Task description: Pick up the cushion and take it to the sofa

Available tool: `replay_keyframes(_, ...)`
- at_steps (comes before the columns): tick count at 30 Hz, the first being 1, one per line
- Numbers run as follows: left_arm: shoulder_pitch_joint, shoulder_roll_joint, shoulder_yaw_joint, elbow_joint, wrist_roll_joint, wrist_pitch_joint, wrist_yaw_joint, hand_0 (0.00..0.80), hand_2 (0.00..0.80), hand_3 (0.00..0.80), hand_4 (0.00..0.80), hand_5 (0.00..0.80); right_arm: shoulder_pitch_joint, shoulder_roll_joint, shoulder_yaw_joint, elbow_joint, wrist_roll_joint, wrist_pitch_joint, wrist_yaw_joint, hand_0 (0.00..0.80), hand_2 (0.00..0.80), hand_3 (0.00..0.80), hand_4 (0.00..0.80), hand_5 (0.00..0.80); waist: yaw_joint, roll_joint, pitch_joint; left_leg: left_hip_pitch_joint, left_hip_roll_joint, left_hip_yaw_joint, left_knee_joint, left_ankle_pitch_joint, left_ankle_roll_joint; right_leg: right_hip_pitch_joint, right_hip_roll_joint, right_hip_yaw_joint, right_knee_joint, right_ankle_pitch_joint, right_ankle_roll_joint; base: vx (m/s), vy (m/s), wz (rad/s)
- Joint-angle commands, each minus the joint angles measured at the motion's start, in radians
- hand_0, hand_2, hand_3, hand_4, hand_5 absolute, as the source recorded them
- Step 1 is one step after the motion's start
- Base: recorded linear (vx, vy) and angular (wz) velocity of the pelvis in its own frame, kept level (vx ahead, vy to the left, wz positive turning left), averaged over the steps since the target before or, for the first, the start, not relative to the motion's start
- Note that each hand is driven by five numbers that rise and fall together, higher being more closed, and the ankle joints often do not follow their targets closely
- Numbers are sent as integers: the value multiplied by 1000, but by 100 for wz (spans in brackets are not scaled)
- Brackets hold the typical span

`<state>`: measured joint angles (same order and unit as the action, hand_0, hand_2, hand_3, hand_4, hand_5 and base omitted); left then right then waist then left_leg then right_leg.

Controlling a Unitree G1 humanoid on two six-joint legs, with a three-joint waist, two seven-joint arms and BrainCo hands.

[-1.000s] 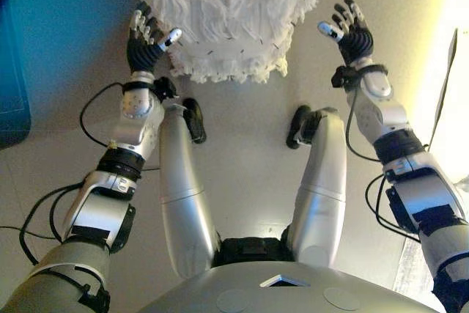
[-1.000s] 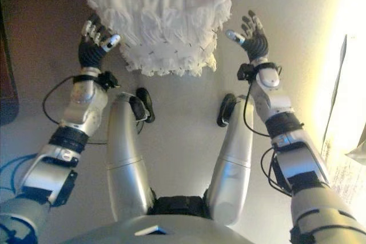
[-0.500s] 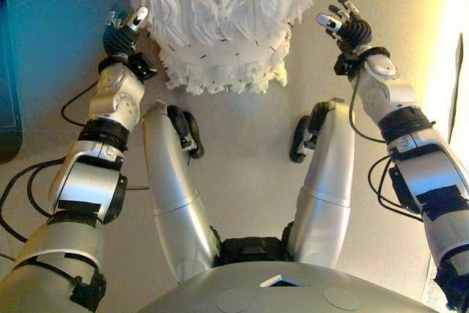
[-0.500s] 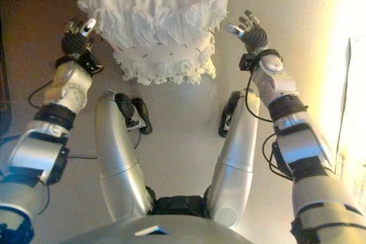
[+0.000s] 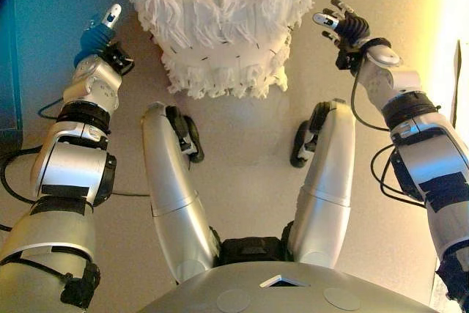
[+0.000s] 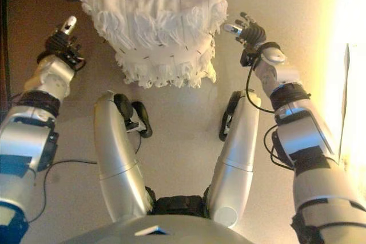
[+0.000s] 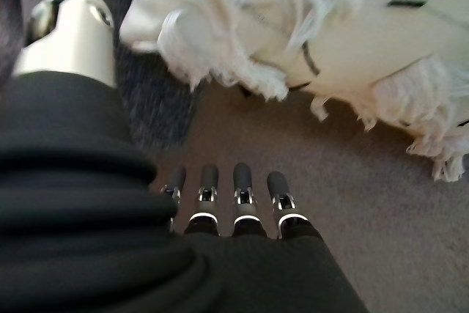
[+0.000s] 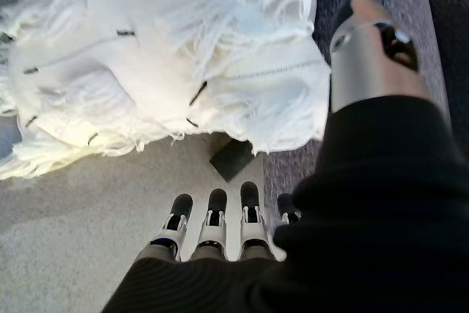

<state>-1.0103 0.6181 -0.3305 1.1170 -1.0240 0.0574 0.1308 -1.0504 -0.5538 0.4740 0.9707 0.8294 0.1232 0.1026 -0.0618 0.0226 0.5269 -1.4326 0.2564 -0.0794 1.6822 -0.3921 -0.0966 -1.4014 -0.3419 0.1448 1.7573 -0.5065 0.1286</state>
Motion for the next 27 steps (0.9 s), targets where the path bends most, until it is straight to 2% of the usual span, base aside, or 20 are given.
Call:
replay_keyframes(1, -65, 54, -72, 34, 133, 6, -40, 0, 0, 0, 0, 0, -82, -3, 27, 40, 41, -19, 33, 0, 0, 0, 0, 0, 4, 43, -71, 2, 30, 23, -15, -101, 36, -29, -46, 20, -121, 102, -82, 23, 76, 4)
replay_keyframes(4, -104, 70, -153, 57, 289, -1, -29, 0, 0, 0, 0, 0, -101, 0, 53, 46, 48, -20, 38, 0, 0, 0, 0, 0, 1, 47, -71, -8, 27, 24, -10, -106, 33, -40, -46, 24, -124, 107, -79, 9, 73, 2)
replay_keyframes(14, -183, 32, -260, 32, 391, -87, -22, 0, 0, 0, 0, 0, -143, 35, 94, 47, 59, -18, 8, 0, 0, 0, 0, 0, -3, 54, -63, -18, 21, 31, -20, -111, 24, -43, -45, 27, -144, 111, -76, -2, 23, 0)
replay_keyframes(19, -218, 14, -288, 32, 412, -110, 7, 0, 0, 0, 0, 0, -165, 65, 104, 63, 58, -17, -23, 0, 0, 0, 0, 0, -1, 54, -62, -23, 20, 28, -17, -109, 20, -45, -44, 27, -151, 117, -74, 0, 0, 0)
replay_keyframes(27, -269, -38, -319, 36, 407, -84, -4, 0, 0, 0, 0, 0, -245, 135, 142, 94, 42, -5, -20, 0, 0, 0, 0, 0, 3, 65, -58, -41, 10, 31, 1, -111, 16, -58, -37, 33, -138, 113, -79, 0, 0, 0)
